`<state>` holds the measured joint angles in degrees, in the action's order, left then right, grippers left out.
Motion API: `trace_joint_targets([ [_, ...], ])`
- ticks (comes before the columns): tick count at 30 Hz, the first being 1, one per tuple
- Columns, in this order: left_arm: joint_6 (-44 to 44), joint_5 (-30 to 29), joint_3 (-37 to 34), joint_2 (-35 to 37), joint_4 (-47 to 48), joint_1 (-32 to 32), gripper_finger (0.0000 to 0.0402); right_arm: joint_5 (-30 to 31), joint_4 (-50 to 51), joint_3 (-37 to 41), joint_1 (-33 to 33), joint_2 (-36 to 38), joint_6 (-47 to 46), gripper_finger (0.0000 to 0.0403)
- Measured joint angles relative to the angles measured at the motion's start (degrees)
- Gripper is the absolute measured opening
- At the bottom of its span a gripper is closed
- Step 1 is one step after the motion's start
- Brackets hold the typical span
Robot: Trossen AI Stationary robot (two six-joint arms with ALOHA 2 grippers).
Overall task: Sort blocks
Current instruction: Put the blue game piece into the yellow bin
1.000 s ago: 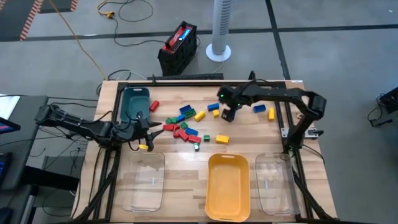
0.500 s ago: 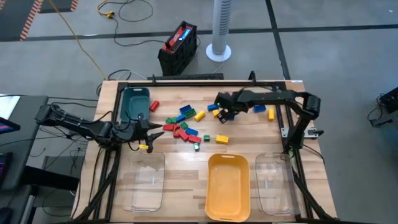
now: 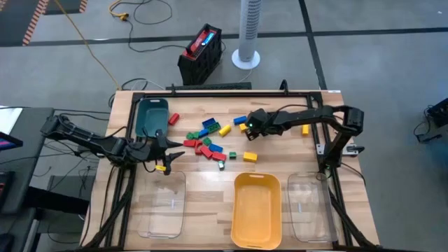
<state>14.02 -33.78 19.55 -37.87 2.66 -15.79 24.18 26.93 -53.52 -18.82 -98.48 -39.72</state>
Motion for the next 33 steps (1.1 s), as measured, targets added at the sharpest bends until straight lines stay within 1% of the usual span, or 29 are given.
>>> trace_joint_targets([
  [4,0.17,0.0,0.0,0.0,0.18,0.0,0.0155,1.1,-0.22,1.82,0.01,0.2,-0.14,0.0317],
  [7,0.18,-0.02,0.0,0.02,0.44,0.0,0.0155,1.25,-0.76,2.0,1.48,0.6,0.42,0.0317],
  [11,0.2,-0.02,0.0,0.0,0.51,0.0,0.0155,-1.95,-1.34,2.0,3.93,1.94,3.54,0.0317],
  [13,0.17,-0.02,0.0,0.0,0.48,0.0,0.0155,-2.15,-0.77,2.01,4.97,2.88,4.4,0.0317],
  [16,0.2,-0.02,0.0,0.0,0.42,0.0,0.0155,-0.56,0.32,2.02,6.08,5.13,3.28,0.0317],
  [20,0.35,-0.02,0.0,0.0,0.44,0.0,0.0155,-0.01,1.71,2.0,6.46,7.56,0.29,0.0317],
  [26,0.26,-0.02,0.0,0.0,0.54,0.0,0.0155,2.66,6.18,2.59,6.85,7.23,-0.71,0.0317],
  [33,0.33,-0.02,-0.02,0.0,1.04,0.0,0.0155,2.43,-1.22,7.97,6.44,7.28,-2.56,0.0317],
])
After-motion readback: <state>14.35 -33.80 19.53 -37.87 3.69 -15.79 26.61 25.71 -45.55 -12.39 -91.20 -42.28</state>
